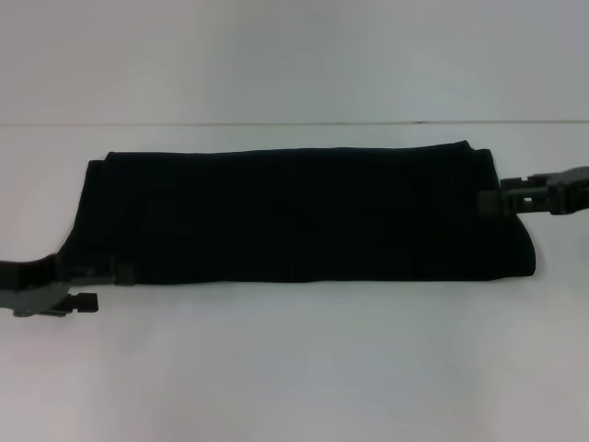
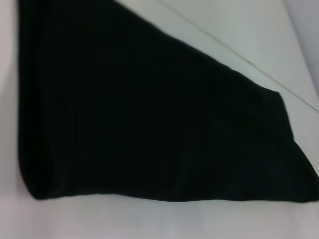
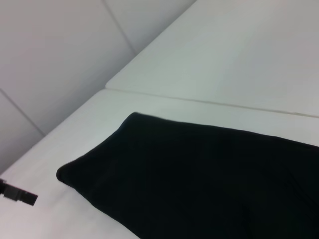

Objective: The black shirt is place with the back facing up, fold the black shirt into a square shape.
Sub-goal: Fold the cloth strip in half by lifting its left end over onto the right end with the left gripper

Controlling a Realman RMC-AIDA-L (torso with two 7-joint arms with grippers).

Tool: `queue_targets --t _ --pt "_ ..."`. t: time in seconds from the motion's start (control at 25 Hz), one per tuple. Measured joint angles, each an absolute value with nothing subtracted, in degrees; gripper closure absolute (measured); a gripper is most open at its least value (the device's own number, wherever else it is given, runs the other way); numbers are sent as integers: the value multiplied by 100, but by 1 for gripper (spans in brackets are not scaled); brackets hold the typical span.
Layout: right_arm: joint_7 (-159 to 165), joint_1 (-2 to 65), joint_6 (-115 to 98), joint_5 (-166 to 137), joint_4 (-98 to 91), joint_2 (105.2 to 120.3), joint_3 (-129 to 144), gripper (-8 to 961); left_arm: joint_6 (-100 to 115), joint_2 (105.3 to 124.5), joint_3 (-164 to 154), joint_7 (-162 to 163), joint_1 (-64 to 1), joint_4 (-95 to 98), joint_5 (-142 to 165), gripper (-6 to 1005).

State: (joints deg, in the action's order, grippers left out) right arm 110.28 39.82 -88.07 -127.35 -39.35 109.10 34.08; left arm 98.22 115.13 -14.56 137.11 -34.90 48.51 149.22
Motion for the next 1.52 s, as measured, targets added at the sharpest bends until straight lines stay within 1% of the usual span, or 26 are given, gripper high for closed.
queue_targets --t 0.08,0.28,0.76,1.16,1.52 --pt "11025 4128 -8752 -12735 -3935 10908 3485 194 9664 11470 -1457 14108 -3567 4700 14943 169" --pt "10985 4258 -8730 -12735 -3966 10907 3494 197 9347 11420 -1436 15188 -3661 4596 14965 47" --pt "10873 4392 -8626 -12708 -4003 10912 3551 197 8830 11445 -1309 16963 -3541 4384 15002 58" --pt "10855 4417 -8464 -12666 -4008 10927 3468 197 8350 11386 -1209 17057 -3673 3947 15003 67" --pt "10852 4430 -8431 -12664 -4008 10945 3422 196 8073 11374 -1089 17061 -3625 3828 15003 75"
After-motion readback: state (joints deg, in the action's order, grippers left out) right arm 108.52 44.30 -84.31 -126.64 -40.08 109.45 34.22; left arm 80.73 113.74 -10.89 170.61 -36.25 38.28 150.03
